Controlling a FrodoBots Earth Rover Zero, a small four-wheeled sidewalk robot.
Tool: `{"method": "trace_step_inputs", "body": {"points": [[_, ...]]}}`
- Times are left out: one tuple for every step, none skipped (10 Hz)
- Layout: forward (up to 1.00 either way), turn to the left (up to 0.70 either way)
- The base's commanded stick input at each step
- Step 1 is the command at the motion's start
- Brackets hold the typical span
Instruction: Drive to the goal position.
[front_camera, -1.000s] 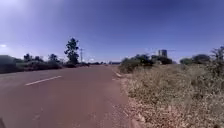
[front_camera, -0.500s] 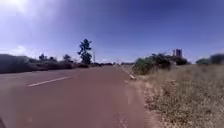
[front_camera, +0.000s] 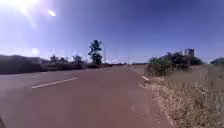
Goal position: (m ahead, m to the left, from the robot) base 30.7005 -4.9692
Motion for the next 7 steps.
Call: {"method": "trace_step_inputs", "body": {"points": [[1.00, 0.00], [1.00, 0.00], [1.00, 0.00], [1.00, -0.09], [1.00, -0.19], [1.00, -0.40], [1.00, -0.33]]}}
